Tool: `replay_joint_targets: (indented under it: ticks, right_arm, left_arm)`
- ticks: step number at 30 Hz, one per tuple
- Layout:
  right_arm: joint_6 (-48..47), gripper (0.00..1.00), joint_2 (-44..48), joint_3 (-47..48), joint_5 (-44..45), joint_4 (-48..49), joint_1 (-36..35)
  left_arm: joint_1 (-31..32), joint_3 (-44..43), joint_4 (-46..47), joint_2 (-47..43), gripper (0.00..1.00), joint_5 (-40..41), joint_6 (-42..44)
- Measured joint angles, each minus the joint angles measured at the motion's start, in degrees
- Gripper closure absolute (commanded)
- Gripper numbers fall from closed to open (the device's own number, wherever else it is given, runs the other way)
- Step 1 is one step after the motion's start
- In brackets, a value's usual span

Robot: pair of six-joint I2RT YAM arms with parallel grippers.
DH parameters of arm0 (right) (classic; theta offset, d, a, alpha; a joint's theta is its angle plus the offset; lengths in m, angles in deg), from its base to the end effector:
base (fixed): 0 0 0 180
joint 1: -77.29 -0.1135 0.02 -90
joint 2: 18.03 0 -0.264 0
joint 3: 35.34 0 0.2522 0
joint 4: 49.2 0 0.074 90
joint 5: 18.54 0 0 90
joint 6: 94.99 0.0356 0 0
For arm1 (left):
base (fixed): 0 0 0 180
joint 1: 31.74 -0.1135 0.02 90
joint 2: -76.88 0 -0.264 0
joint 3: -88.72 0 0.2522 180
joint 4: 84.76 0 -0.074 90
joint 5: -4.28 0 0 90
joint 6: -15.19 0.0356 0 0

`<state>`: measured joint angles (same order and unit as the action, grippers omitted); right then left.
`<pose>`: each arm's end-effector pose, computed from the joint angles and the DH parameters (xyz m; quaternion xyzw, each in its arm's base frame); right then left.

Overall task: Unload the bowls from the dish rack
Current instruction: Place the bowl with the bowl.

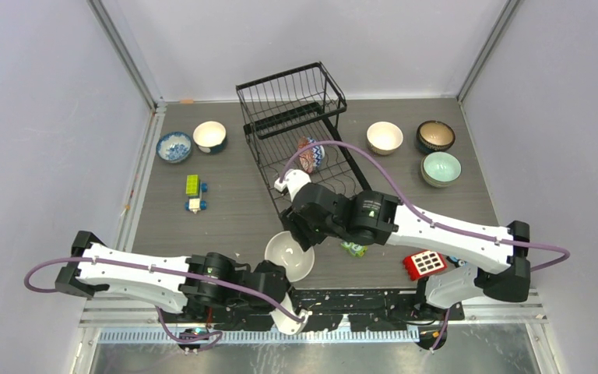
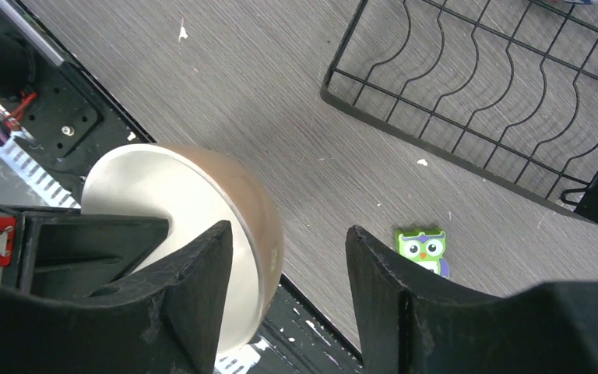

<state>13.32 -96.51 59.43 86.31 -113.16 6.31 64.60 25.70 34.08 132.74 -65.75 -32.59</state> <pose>0.1006 0.2640 0.3628 -0.3684 0.8495 0.1658 0.3394 -0.0084 -0.1854 0.2765 0.8571 0.3815 0.0084 0.3460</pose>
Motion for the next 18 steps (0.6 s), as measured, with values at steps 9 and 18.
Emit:
replay_joint_targets:
  ticks: [9,18]
  right_arm:
    - [-0.20,0.52,-3.43,-0.37,3.39,0.72,-3.19]
    - [-0.17,0.57,-3.45,-1.46,5.29,1.31,-4.28]
  left_arm:
    - [0.44,0.00,-0.02,0.00,1.00,0.00,-1.22]
    - [0.48,0.00,-0.02,-0.09,1.00,0.00,-1.81]
